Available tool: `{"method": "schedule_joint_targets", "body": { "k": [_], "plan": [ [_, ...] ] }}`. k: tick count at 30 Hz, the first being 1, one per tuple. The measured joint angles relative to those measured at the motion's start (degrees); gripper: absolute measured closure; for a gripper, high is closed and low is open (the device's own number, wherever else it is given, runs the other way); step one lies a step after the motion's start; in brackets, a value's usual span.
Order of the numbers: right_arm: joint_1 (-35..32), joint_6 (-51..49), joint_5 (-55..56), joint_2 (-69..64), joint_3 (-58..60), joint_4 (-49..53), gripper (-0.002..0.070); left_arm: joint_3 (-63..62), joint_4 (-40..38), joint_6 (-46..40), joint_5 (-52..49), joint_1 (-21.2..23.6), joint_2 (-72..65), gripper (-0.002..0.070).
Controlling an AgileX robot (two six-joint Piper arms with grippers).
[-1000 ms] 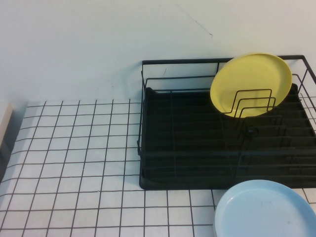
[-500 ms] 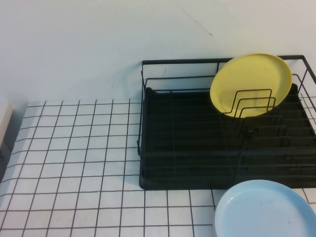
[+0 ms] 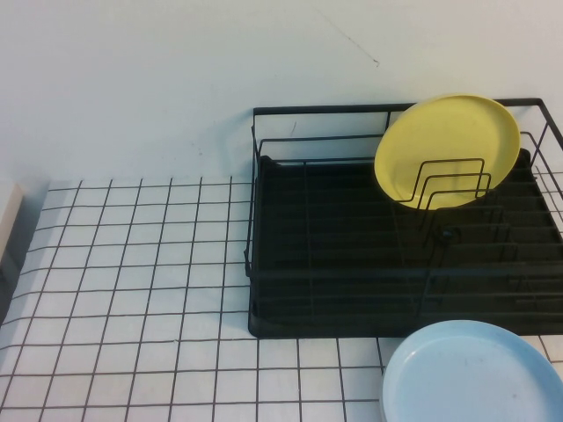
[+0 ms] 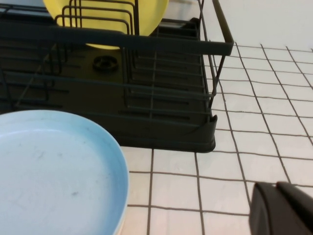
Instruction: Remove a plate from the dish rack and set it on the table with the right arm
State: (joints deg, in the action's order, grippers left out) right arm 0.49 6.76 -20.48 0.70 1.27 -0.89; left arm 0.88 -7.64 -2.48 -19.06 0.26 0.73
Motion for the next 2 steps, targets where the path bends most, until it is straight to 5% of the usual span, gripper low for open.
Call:
{"method": "schedule_joint_targets", "body": {
  "k": [2],
  "plan": [
    [0.0,0.0,0.0,0.0,0.0,0.1,0.0677,0.0,0.0,0.0,0.0,0.0,0.0,0.0678]
  ]
}}
